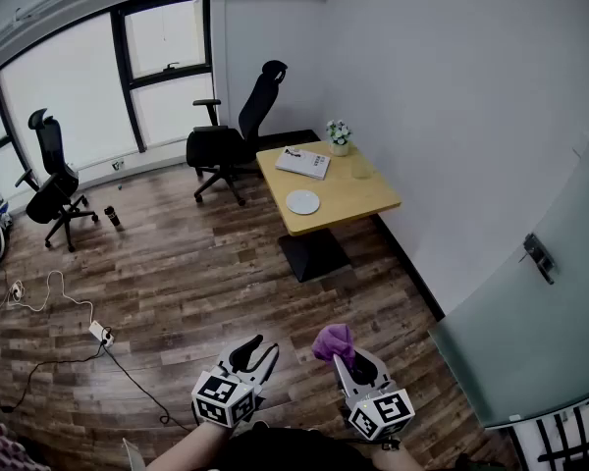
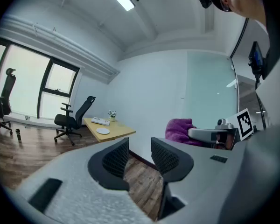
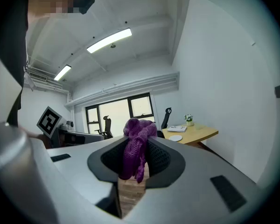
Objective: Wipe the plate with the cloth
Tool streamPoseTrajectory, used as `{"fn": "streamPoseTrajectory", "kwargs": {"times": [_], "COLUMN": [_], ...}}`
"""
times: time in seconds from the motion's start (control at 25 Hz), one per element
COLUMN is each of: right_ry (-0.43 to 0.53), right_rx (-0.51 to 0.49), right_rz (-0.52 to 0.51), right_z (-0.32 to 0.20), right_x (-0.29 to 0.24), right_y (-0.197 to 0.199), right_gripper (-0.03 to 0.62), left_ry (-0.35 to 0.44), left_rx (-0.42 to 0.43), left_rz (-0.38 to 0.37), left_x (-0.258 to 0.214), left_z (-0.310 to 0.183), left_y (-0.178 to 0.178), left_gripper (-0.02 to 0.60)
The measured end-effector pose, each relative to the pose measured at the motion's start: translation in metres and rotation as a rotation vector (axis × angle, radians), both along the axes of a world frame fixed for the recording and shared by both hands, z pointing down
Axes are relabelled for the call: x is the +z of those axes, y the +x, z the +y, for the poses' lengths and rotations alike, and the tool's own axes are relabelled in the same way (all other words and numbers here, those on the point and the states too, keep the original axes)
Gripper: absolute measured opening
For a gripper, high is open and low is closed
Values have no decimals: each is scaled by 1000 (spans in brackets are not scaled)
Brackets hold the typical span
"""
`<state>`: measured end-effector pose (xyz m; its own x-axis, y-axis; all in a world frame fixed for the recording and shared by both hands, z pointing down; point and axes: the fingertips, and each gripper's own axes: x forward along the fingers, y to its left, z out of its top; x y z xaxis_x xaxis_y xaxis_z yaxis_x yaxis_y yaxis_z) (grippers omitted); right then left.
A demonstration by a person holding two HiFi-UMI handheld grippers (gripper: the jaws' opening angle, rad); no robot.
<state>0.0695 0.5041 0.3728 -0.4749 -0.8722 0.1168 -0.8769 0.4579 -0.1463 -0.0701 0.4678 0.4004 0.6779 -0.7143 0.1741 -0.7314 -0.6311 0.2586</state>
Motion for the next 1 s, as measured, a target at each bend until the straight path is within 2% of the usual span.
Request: {"fn": "streamPoseTrajectory", "kwargs": {"times": [0.24,0.48,0.64,1.0], "right_ry": [4,3,7,20], "right_rx": [-9,-26,-30,-43], "right_rz": [13,-60,-58,-61], "right_z": [-4,-2,-1,2], "right_x": [0,-2,-3,-3], "right_y": [3,10,16,47], "right_gripper": [91,89,91,91], "left_ry": [2,12,12,33], "left_rx": [-1,-2,-2,3], "left_rz": [-6,-2,-6,-28], "left_x": [0,-4,-4,-7], "left_z": [-4,-4,-3,-3], "left_y": [5,11,17,52], "left_gripper": [150,150,150,150]}}
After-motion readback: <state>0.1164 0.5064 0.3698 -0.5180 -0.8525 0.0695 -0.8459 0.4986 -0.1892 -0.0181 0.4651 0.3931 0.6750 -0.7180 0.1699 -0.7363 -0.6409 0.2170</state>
